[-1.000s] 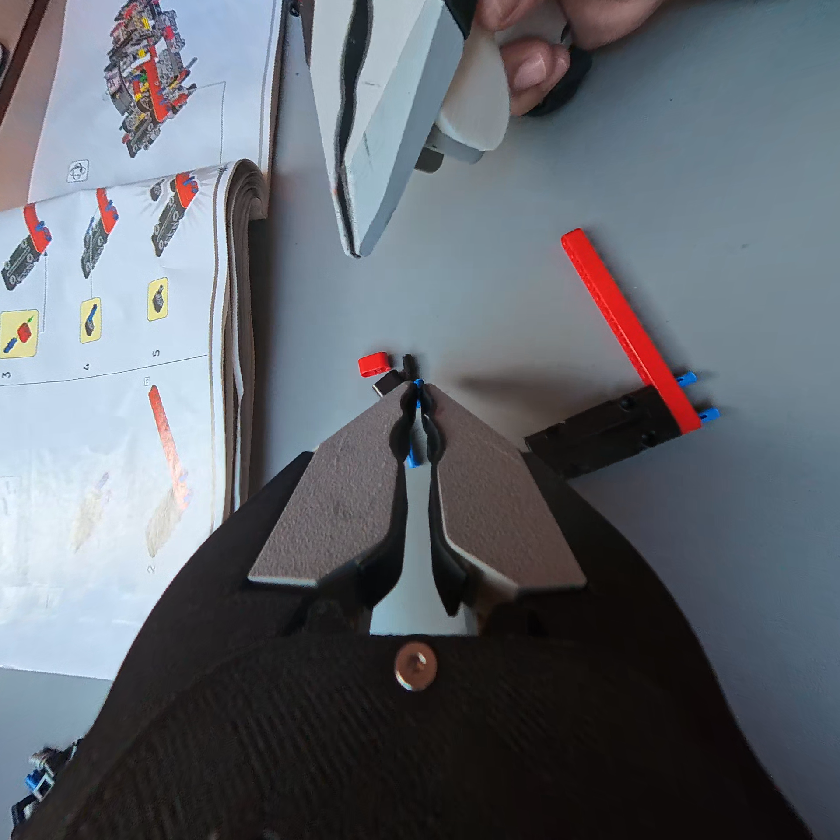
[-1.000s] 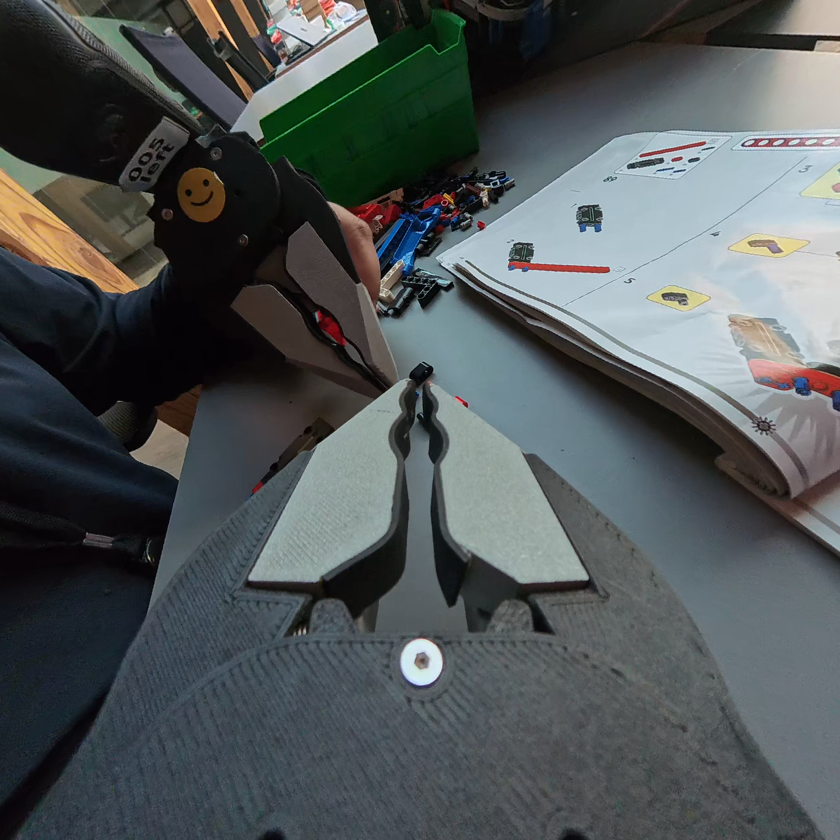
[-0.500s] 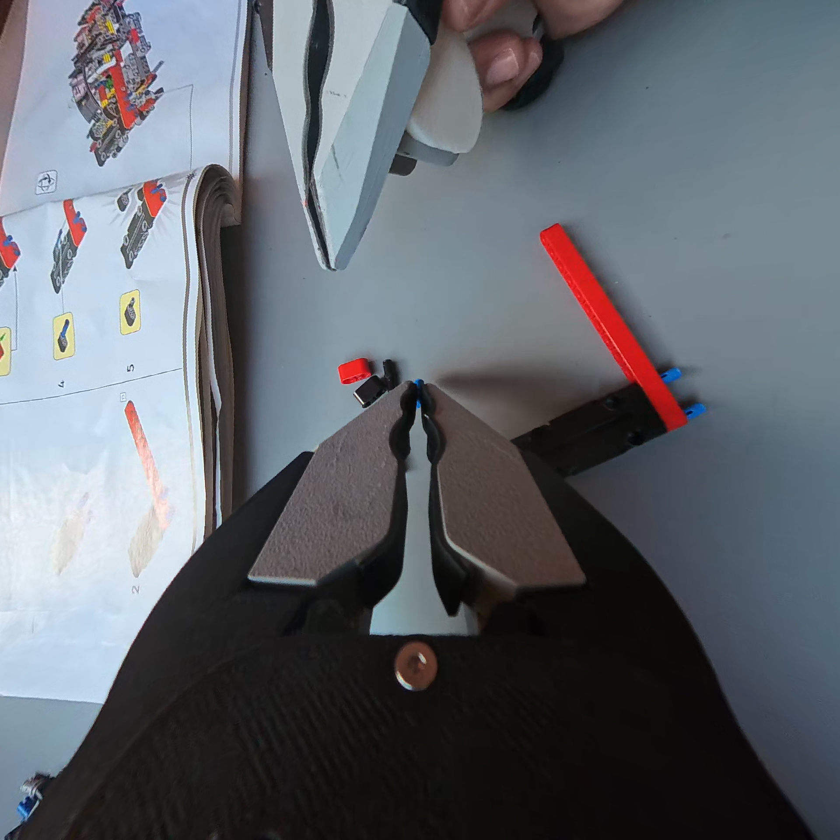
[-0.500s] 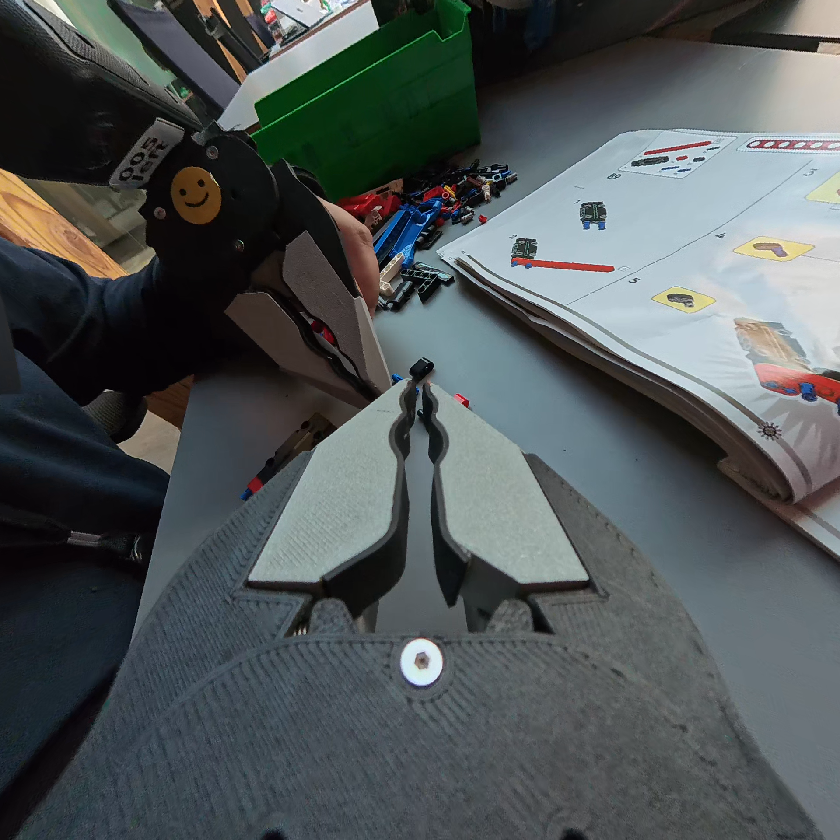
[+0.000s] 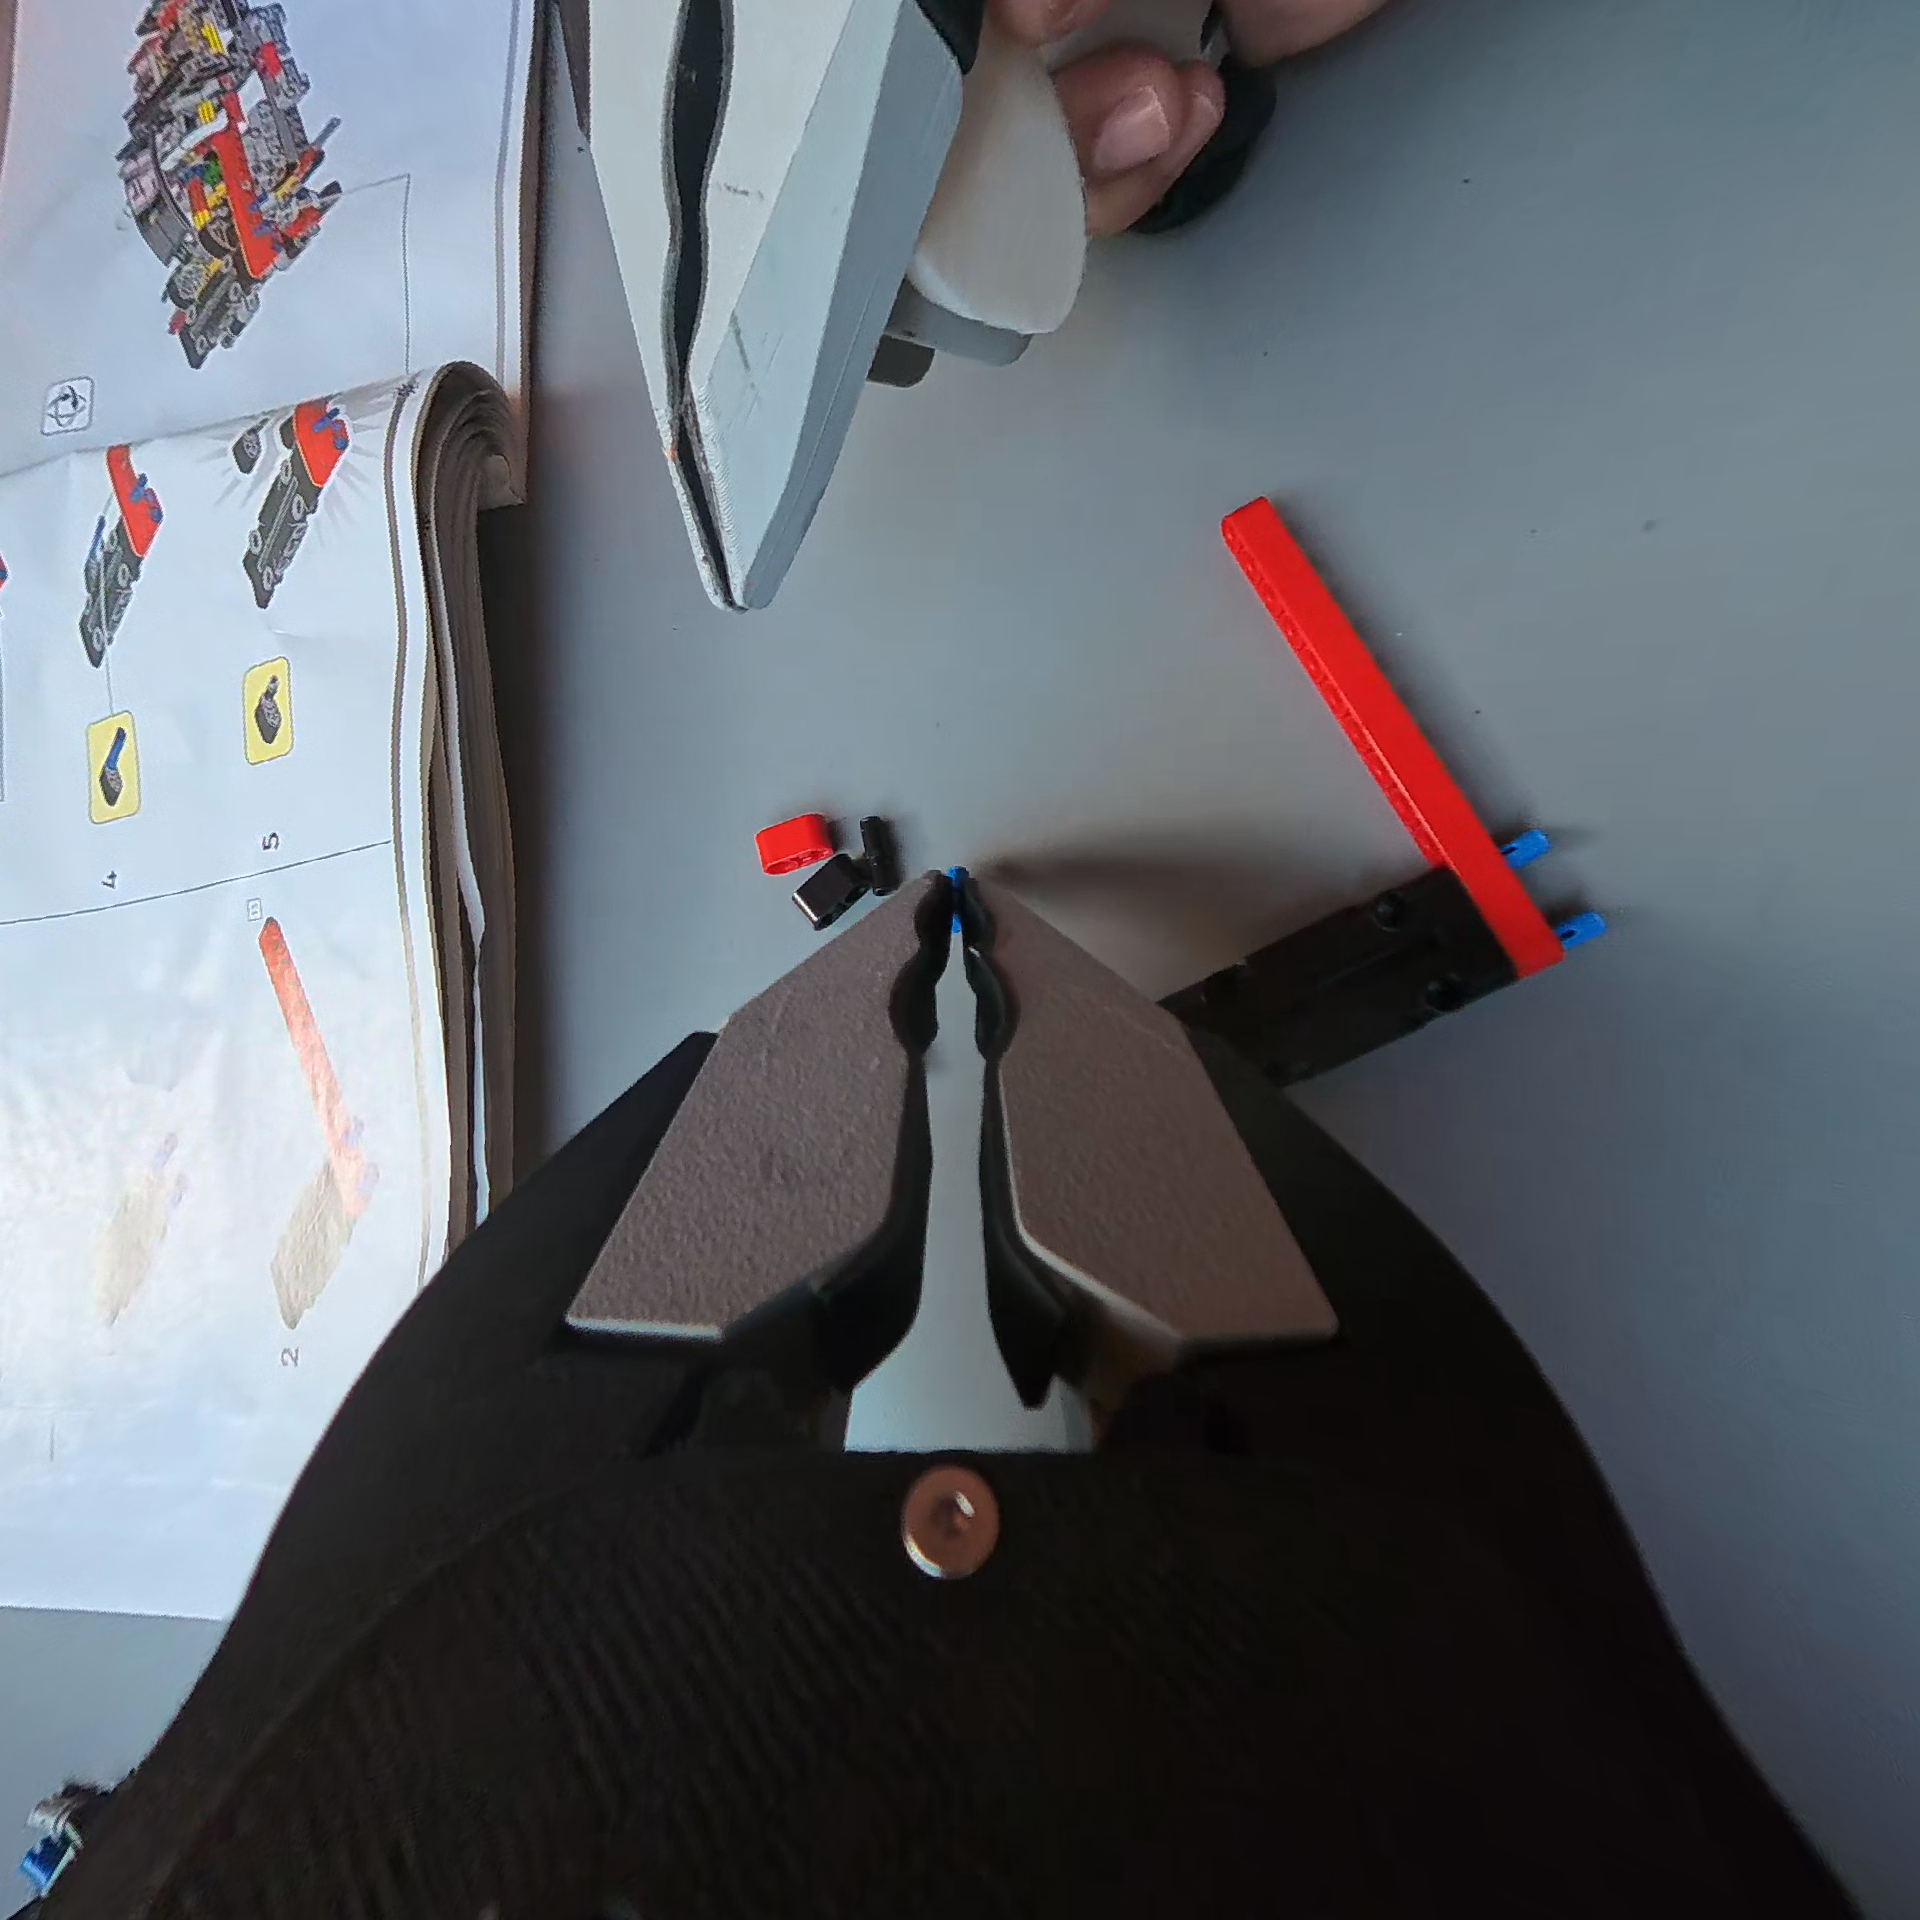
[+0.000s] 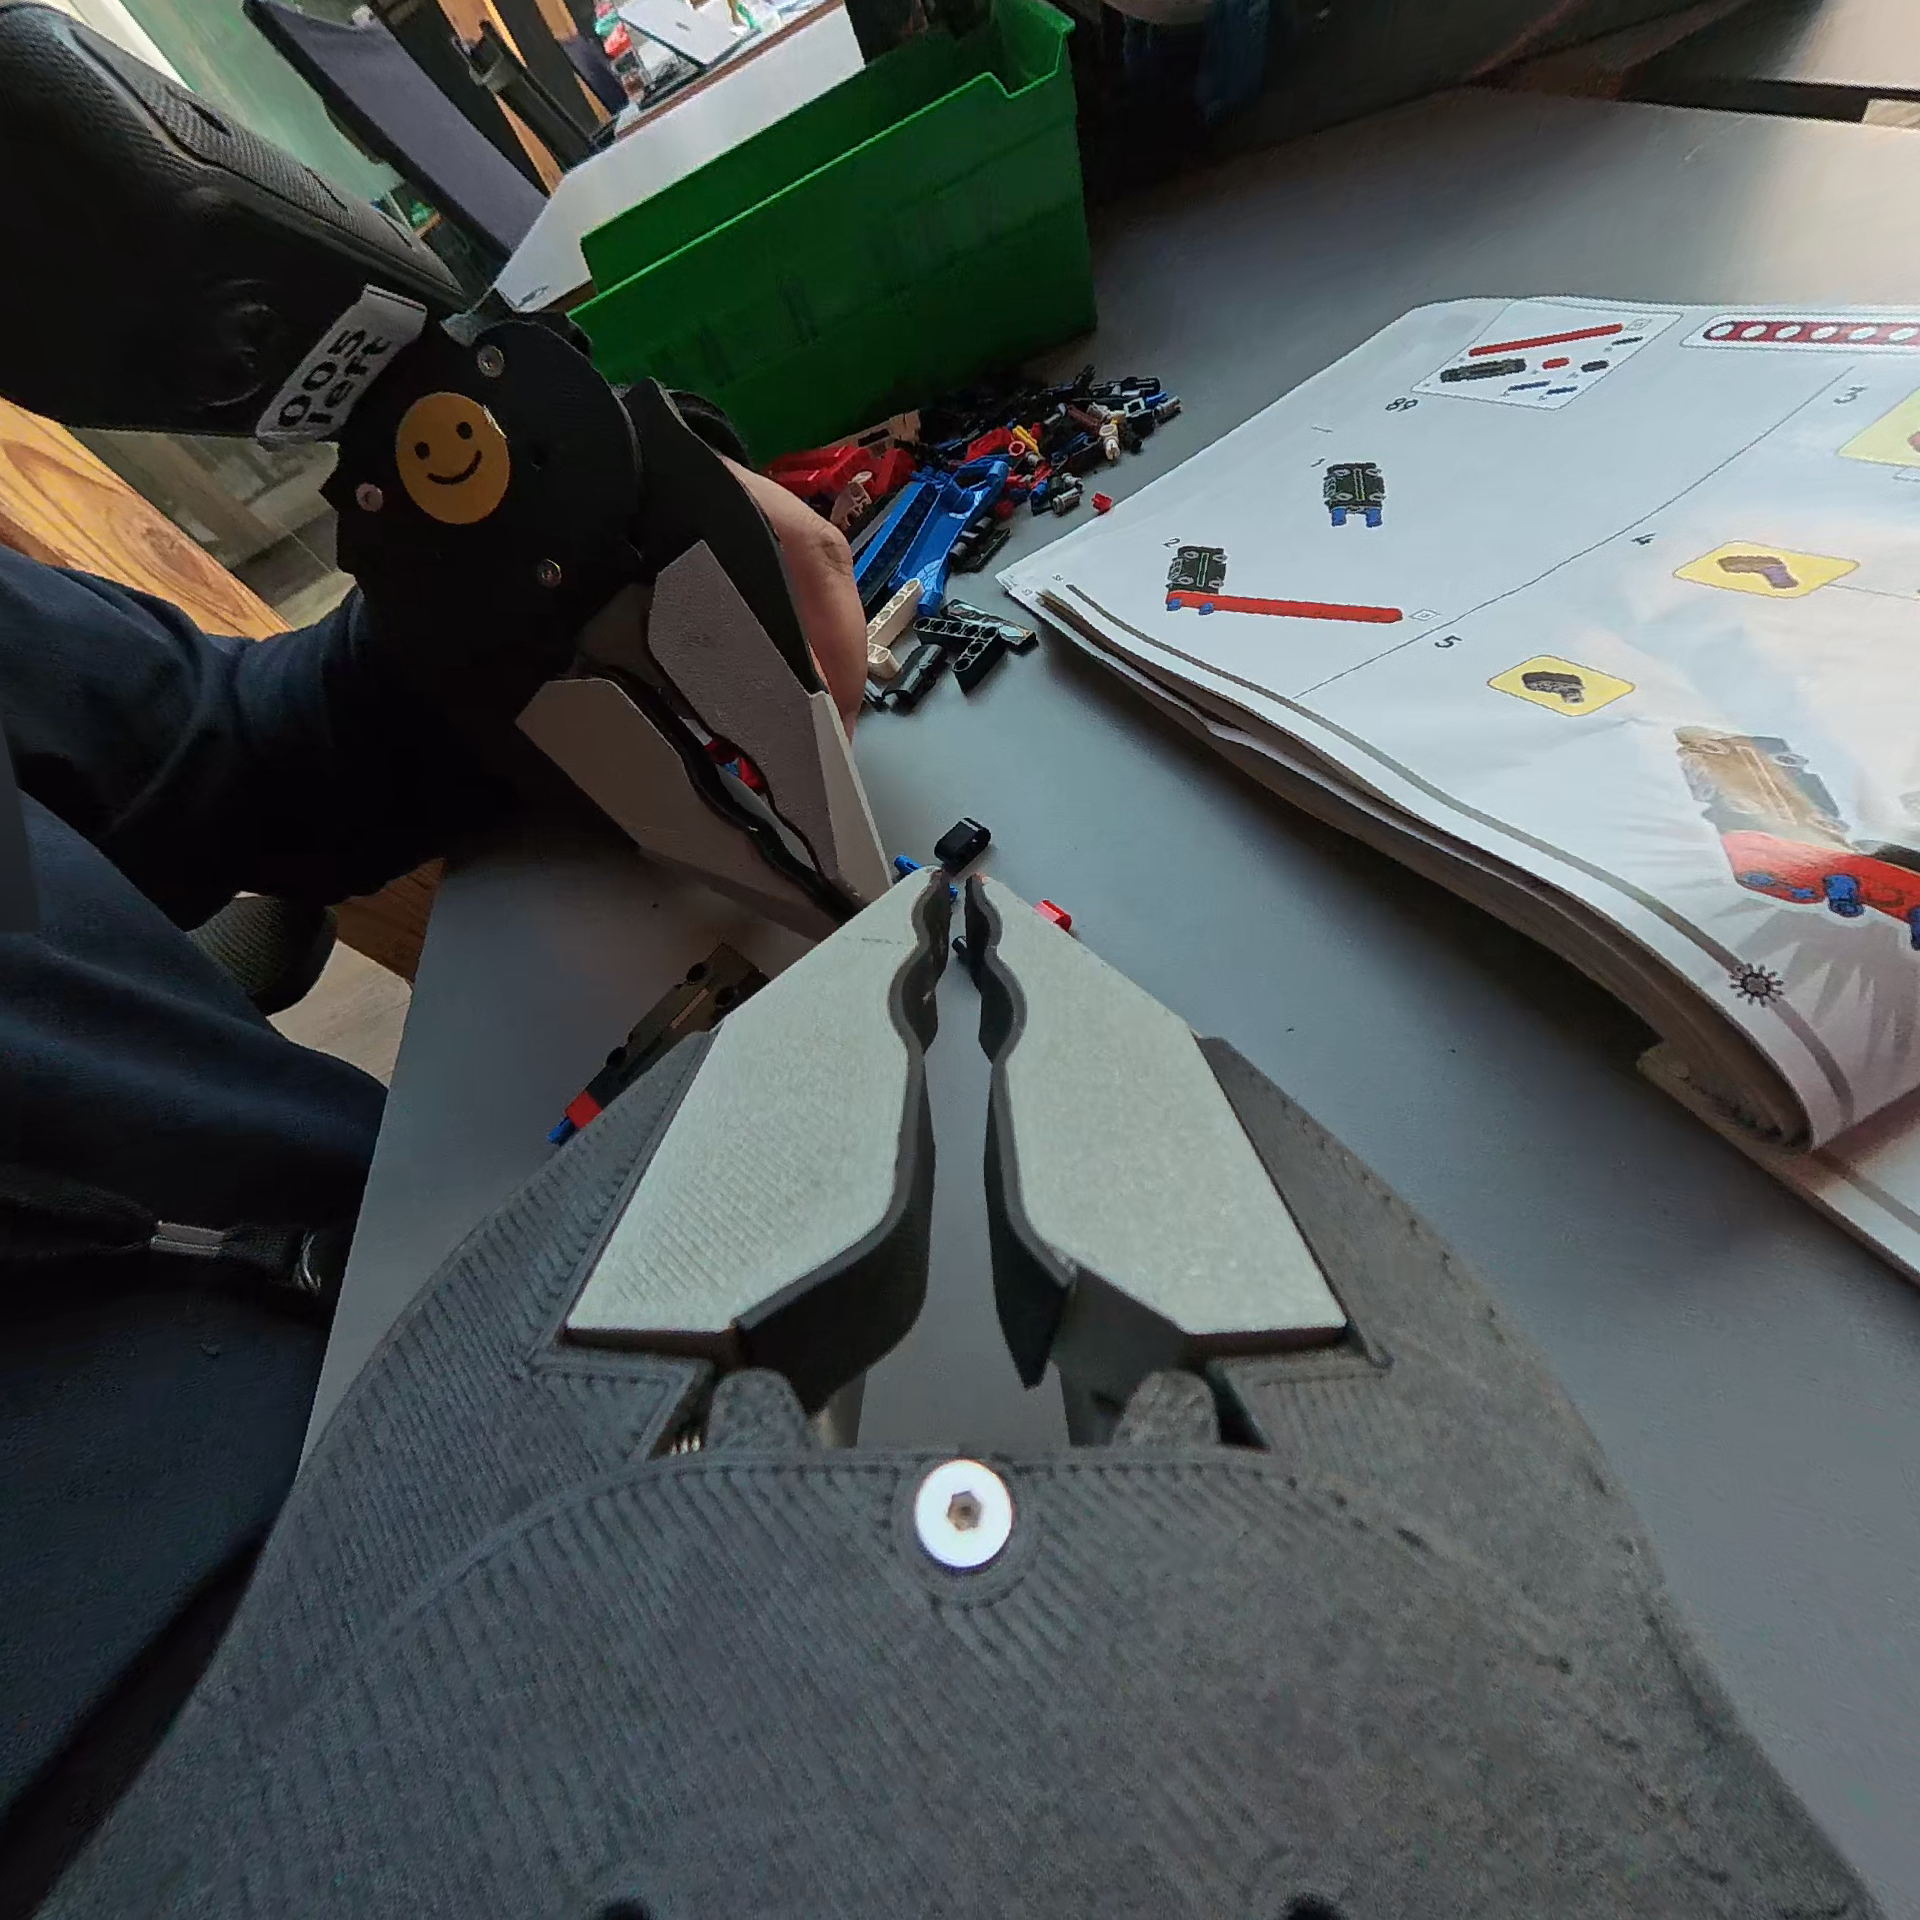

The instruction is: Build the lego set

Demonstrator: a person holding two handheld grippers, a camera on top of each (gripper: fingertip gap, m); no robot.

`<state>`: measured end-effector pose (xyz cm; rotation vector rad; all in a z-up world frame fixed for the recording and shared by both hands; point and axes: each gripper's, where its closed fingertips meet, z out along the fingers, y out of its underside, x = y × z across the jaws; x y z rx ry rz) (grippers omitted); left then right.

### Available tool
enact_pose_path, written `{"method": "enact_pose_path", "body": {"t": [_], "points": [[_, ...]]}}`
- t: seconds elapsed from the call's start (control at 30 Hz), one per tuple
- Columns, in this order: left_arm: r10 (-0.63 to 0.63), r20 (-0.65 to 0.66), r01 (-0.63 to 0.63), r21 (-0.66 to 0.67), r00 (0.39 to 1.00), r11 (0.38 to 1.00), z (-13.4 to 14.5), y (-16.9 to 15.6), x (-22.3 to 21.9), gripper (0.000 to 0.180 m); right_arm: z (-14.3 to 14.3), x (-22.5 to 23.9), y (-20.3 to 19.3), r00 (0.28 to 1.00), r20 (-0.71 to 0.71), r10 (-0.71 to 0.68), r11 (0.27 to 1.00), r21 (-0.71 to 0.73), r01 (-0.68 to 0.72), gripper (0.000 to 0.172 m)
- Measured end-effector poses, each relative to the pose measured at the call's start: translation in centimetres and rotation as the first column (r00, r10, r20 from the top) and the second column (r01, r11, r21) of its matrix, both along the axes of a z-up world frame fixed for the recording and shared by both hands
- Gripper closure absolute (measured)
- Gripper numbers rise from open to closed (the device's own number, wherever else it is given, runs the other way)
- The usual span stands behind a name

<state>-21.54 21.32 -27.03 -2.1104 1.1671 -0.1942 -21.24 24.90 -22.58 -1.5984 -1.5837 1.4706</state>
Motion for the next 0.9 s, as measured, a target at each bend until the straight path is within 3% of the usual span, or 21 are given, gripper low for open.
{"method": "enact_pose_path", "body": {"t": [0.17, 0.27, 0.33, 0.43, 0.63, 0.9], "points": [[0.077, -0.02, -0.076, 0.031, 0.997, 0.997, 0.7, 0.7, -2.5, 0.18, 0.1, 0.1, 0.1, 1.0, -0.006, -0.006, 1.0, 0.006, 0.006, 0.172], [0.157, 0.092, -0.16, 0.026, 0.983, 0.987, 2.4, 1.2, -4.2, 0.18, 0.0, 0.1, 0.2, 1.0, -0.005, -0.011, 1.0, 0.021, 0.011, 0.172], [0.169, 0.109, -0.169, -0.001, 0.98, 0.986, 2.3, 1.2, -4.3, 0.18, -0.1, 0.0, 0.1, 1.0, 0.005, -0.006, 1.0, 0.025, 0.006, 0.172], [0.167, 0.02, -0.167, 0.005, 0.986, 0.986, 1.1, 1.2, -4.5, 0.18, -0.3, 0.0, 0.0, 1.0, 0.012, -0.007, 0.999, 0.043, 0.006, 0.171], [0.149, 0.093, -0.155, 0.061, 0.984, 0.986, 2.4, 1.8, -2.8, 0.18, -0.7, 0.0, 0.0, 0.999, 0.037, -0.006, 0.996, 0.086, 0.003, 0.169], [0.176, 0.087, -0.179, 0.023, 0.981, 0.984, 1.1, 2.2, -2.9, 0.18, -2.0, -0.6, 0.6, 0.995, 0.096, -0.008, 0.972, 0.235, -0.015, 0.161]]}}
